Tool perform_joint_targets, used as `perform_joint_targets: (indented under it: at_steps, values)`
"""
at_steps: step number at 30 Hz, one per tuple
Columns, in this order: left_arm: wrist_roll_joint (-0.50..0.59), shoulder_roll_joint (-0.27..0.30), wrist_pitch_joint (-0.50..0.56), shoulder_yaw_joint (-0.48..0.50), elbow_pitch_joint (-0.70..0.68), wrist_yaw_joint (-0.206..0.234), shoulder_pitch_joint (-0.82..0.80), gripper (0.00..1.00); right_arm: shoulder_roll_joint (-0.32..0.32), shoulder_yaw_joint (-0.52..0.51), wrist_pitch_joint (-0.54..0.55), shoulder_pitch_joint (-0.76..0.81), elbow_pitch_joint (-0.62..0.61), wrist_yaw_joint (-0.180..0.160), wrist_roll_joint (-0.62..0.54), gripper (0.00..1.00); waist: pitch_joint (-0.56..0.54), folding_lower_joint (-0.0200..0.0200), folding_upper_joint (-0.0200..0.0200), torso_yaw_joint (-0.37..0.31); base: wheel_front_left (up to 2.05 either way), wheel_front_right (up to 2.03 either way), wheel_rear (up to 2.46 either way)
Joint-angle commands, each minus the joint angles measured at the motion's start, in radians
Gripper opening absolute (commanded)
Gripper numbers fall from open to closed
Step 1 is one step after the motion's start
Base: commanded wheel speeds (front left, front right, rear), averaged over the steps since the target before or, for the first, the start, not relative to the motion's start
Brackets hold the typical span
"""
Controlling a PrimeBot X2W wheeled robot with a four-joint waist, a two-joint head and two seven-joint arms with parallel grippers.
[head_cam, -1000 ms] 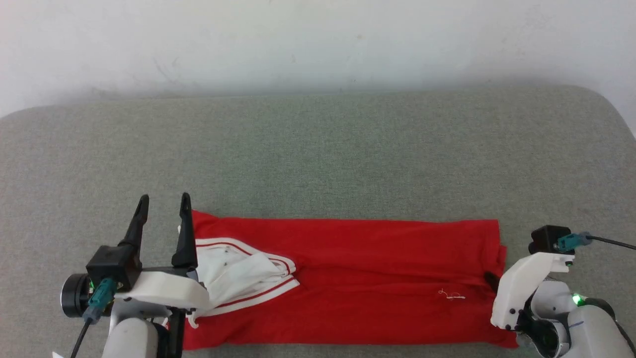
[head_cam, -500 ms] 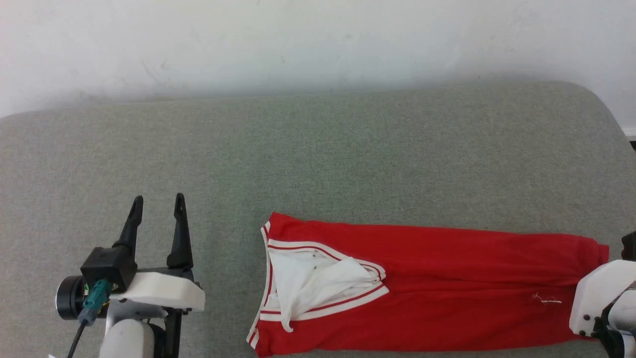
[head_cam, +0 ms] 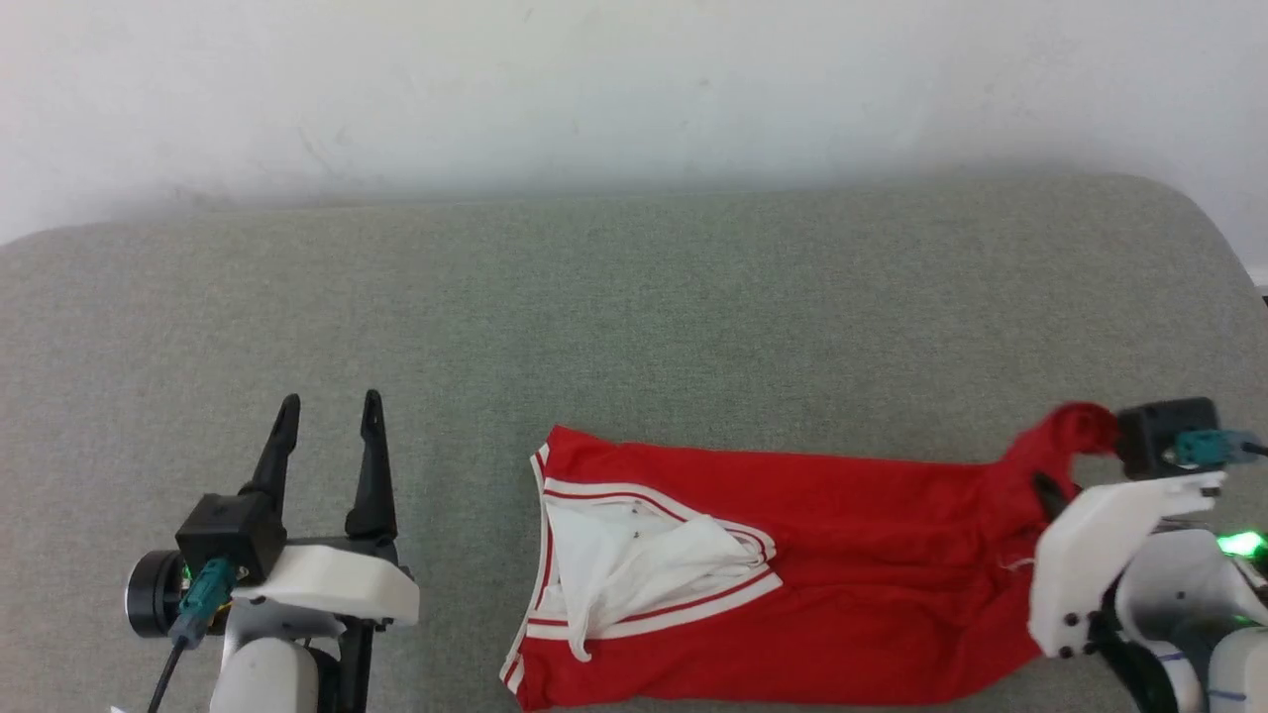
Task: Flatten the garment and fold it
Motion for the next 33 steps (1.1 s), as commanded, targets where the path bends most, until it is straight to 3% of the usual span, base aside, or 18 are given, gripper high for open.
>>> perform_joint_targets:
  at_steps: [1, 6, 9, 19, 30, 31, 32, 33]
  values:
    - [0.009, -0.003, -0.005, 0.003, 0.003, -0.01, 0.003, 1.0, 0.0, 0.056, 0.035, 0.014, -0.081, -0.002, 0.023, 0.0, -0.002, 0.0, 0.0, 0.007, 0.0, 0.0, 0.0]
    - [0.012, -0.006, -0.005, 0.003, 0.003, -0.012, -0.004, 1.0, 0.0, 0.193, 0.083, -0.006, -0.19, -0.002, 0.038, 0.0, 0.006, 0.0, 0.0, 0.017, 0.0, 0.0, 0.0]
    - [0.013, -0.008, -0.005, 0.003, 0.003, -0.016, -0.013, 1.0, 0.0, 0.295, 0.087, -0.05, -0.175, -0.002, 0.033, 0.0, 0.019, 0.0, 0.0, 0.026, 0.0, 0.0, 0.0]
    - [0.016, -0.015, -0.005, -0.014, -0.001, -0.028, -0.075, 1.0, 0.0, 0.578, -0.023, -0.269, 0.095, -0.002, 0.062, 0.0, 0.105, 0.0, 0.0, 0.076, 0.0, 0.0, 0.0]
    - [0.008, -0.022, -0.005, -0.03, -0.004, -0.022, -0.123, 1.0, 0.0, 0.783, -0.125, -0.452, 0.413, -0.002, 0.192, 0.0, 0.173, 0.0, 0.0, 0.117, 0.0, 0.0, 0.0]
    - [0.007, -0.023, -0.005, -0.031, -0.003, -0.021, -0.124, 1.0, 0.0, 0.798, -0.126, -0.457, 0.429, -0.002, 0.211, 0.1, 0.174, 0.0, 0.0, 0.118, 0.0, 0.0, 0.0]
    - [0.007, -0.023, -0.005, -0.031, -0.002, -0.02, -0.125, 1.0, 0.0, 0.815, -0.131, -0.464, 0.438, -0.002, 0.228, 0.78, 0.174, 0.0, 0.0, 0.119, 0.0, 0.0, 0.0]
    - [0.006, -0.023, -0.005, -0.031, -0.001, -0.019, -0.124, 1.0, 0.0, 0.825, -0.138, -0.467, 0.446, -0.002, 0.246, 1.0, 0.173, 0.0, 0.0, 0.118, 0.0, 0.0, 0.0]
